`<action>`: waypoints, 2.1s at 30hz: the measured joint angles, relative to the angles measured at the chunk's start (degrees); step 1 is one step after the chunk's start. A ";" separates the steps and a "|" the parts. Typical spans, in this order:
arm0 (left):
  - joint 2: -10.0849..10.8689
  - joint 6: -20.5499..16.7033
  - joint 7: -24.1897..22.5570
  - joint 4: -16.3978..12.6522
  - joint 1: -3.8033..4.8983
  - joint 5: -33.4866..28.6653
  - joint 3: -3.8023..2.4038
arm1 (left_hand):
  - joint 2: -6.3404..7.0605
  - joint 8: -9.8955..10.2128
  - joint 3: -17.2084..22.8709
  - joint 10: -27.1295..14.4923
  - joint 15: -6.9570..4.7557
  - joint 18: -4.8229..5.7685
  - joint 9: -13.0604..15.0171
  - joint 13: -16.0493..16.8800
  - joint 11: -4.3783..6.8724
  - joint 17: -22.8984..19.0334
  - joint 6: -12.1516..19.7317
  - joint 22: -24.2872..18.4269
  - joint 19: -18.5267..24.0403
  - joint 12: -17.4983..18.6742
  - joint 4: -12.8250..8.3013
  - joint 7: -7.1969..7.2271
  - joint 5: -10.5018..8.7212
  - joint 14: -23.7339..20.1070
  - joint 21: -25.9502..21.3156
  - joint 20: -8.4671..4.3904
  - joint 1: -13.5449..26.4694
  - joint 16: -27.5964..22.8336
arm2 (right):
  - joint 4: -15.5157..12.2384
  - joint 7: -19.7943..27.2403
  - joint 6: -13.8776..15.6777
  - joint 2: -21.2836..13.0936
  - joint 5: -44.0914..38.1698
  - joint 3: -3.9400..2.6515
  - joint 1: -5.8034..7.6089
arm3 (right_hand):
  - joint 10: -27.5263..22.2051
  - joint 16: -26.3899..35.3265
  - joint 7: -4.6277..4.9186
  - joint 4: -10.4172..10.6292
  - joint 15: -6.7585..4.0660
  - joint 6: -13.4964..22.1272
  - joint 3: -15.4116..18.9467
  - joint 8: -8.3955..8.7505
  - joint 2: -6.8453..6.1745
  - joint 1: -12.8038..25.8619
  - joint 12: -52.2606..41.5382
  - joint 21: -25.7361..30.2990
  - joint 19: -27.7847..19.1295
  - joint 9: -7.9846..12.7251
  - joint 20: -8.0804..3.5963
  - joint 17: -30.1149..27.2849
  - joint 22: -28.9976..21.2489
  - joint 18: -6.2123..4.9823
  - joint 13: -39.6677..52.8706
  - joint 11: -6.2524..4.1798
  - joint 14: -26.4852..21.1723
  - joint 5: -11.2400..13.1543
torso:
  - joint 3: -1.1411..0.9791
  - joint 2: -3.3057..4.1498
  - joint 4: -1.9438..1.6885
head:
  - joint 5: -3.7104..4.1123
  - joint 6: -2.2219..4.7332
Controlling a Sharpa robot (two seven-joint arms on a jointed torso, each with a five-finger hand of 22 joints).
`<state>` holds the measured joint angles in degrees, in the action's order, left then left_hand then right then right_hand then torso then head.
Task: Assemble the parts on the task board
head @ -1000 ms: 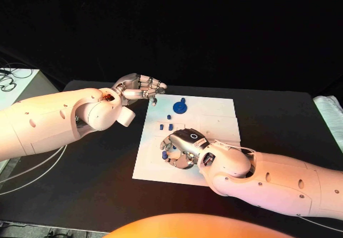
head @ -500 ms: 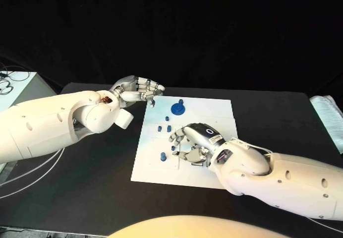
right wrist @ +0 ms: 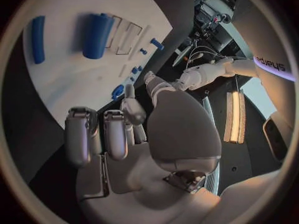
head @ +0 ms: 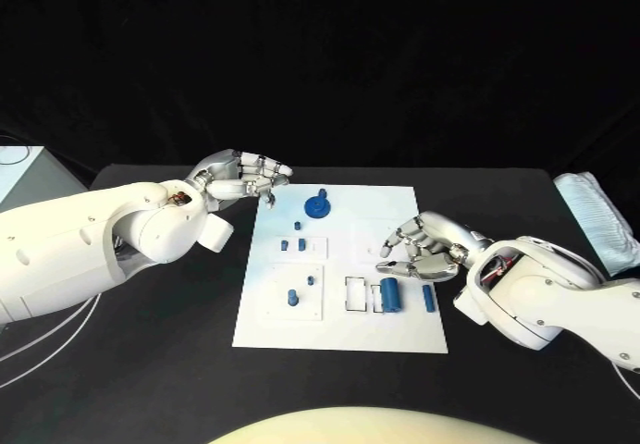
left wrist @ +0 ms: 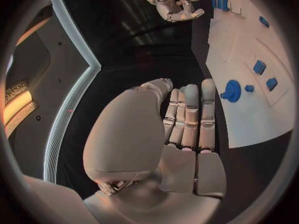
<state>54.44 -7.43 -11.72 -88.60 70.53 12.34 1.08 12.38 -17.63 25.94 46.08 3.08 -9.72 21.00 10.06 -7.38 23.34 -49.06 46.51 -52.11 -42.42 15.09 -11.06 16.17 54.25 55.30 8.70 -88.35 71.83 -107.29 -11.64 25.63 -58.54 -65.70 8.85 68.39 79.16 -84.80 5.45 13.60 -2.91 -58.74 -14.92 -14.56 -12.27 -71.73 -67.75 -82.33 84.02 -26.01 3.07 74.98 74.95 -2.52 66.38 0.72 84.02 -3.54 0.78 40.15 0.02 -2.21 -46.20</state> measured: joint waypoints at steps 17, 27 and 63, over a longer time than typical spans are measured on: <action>-0.21 -0.10 -0.30 -0.43 -0.44 -0.09 0.02 | 0.23 0.00 0.00 0.00 0.00 0.00 0.04 0.00 0.00 0.05 0.21 0.00 0.00 0.00 0.00 0.21 0.00 0.00 0.00 0.00 0.23 0.00 | -2.41 -11.61 -3.44 -3.07 -3.50 1.25 -2.36 | 4.55 -3.08 -0.25 3.13 0.01 0.30 14.38 -2.05 3.73 2.70 -15.05 -5.95 0.00 -1.56 0.01 -0.01 -0.01 1.71 8.58 -0.04 0.00 0.00 | 0.04 -0.39 0.27 | 1.13 -0.06; -0.16 -0.09 -0.30 -0.43 -0.53 -0.09 0.02 | 0.23 0.00 0.00 0.00 0.00 0.00 0.04 0.00 0.00 0.14 0.21 -0.01 0.00 0.00 0.00 0.21 0.00 0.00 0.00 0.00 0.23 0.00 | -0.48 -17.51 -3.11 0.05 -6.01 1.33 -3.81 | 4.55 -3.29 -0.25 3.18 0.01 0.31 18.75 -2.28 5.57 4.55 -15.04 -6.22 0.00 -1.62 0.01 -0.02 -0.02 1.71 8.57 -0.03 0.00 0.00 | 0.10 -0.40 0.35 | 1.12 0.06; -0.07 0.01 -0.11 -0.19 -0.56 -0.13 0.06 | 0.15 -0.20 0.00 0.00 0.00 0.00 0.12 0.00 0.00 0.23 0.21 -0.01 0.21 0.00 0.00 0.21 0.00 0.00 0.00 0.21 0.76 0.00 | 0.29 -20.80 3.80 2.78 -3.16 1.21 -5.30 | 4.95 -3.84 -0.98 1.70 -0.39 -0.84 17.17 -2.81 9.70 -5.50 -15.03 -7.28 -0.01 -0.82 -0.41 -0.03 -0.04 1.70 8.55 -0.44 0.01 -0.09 | 0.04 -0.51 0.37 | 1.02 -0.30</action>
<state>54.37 -7.43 -11.83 -88.80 69.98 12.21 1.15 12.53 -17.83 25.94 46.08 3.08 -9.72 21.12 10.06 -7.38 23.57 -48.85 46.50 -51.89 -42.42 15.09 -10.85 16.17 54.25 55.30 8.91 -87.59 71.83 -107.00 -32.44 29.43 -55.76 -68.86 10.05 63.09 84.11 -88.64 4.47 15.30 -3.30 -59.58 2.25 -17.37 -2.56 -77.23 -82.78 -89.62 84.01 -26.83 2.66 74.94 74.90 -0.82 74.93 0.28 84.03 -3.63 0.82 39.64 0.38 -1.19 -46.51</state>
